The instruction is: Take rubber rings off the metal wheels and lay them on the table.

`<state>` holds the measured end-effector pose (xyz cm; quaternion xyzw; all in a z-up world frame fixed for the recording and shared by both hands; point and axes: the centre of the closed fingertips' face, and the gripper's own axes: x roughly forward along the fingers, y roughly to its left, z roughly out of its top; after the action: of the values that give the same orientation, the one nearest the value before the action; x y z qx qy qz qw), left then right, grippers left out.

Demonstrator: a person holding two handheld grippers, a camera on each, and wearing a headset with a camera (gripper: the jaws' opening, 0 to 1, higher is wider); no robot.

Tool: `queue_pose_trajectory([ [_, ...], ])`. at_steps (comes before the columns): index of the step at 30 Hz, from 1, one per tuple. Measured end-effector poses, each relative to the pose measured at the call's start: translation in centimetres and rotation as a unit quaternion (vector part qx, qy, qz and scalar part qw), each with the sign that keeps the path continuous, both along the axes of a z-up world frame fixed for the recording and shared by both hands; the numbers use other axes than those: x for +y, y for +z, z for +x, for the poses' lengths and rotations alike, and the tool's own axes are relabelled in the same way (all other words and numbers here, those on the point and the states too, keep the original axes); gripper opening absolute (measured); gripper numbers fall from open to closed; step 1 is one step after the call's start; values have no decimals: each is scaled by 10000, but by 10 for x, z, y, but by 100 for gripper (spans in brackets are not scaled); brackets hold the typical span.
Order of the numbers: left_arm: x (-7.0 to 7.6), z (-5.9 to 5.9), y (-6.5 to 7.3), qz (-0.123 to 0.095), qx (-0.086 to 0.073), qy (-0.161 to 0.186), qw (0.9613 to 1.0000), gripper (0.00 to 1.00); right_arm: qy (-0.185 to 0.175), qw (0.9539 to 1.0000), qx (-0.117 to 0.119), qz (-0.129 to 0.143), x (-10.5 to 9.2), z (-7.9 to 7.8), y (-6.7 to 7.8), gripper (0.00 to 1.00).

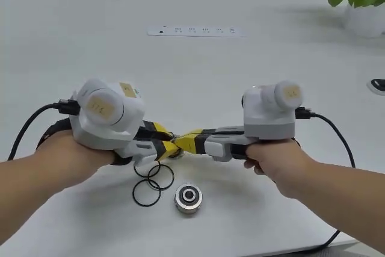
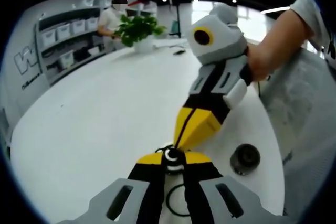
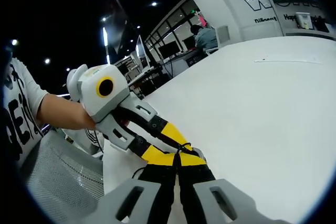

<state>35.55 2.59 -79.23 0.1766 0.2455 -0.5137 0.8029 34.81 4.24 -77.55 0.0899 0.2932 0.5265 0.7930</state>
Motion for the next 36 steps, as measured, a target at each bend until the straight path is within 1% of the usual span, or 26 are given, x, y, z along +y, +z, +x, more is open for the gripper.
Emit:
queue_pose_trajectory([
  [1,0,0,0,-11,6,3,10000,13,0,10000,12,-12,-2,3,-3,0],
  [4,1,0,0,-29,22,10,10000,13,-74,9999,15,-109,-8,5,-10,0],
  [7,1,0,0,-67,21,4,10000,13,-193,9997,35,-156,-15,8,-12,0],
  [10,1,-1,1,-109,22,-15,9999,13,-299,9994,70,-139,-19,13,-13,0],
  [12,0,-1,1,-142,74,8,9999,13,-306,9994,83,-164,-19,11,-14,0],
  [14,0,0,1,-142,90,9,9999,13,-311,9993,89,-173,-20,11,-15,0],
  [16,0,-1,1,-139,81,-14,9999,13,-311,9993,98,-162,-20,12,-15,0],
  [19,-1,-2,2,-68,-38,-104,9999,14,-311,9994,102,-150,-19,11,-14,0],
  [21,0,-1,2,-72,-43,-104,9999,15,-310,9994,107,-150,-20,11,-14,0],
  [24,0,-1,3,-90,-38,-108,9999,16,-311,9993,114,-144,-20,11,-14,0],
  [26,-1,-3,4,-134,-6,-121,9998,18,-314,9993,116,-136,-20,11,-13,0],
  [31,-2,-5,11,-249,1,-104,9996,19,-328,9993,124,-106,-20,10,-11,0],
  [36,-1,-7,13,-268,-17,-134,9995,20,-334,9993,125,-79,-20,10,-10,0],
])
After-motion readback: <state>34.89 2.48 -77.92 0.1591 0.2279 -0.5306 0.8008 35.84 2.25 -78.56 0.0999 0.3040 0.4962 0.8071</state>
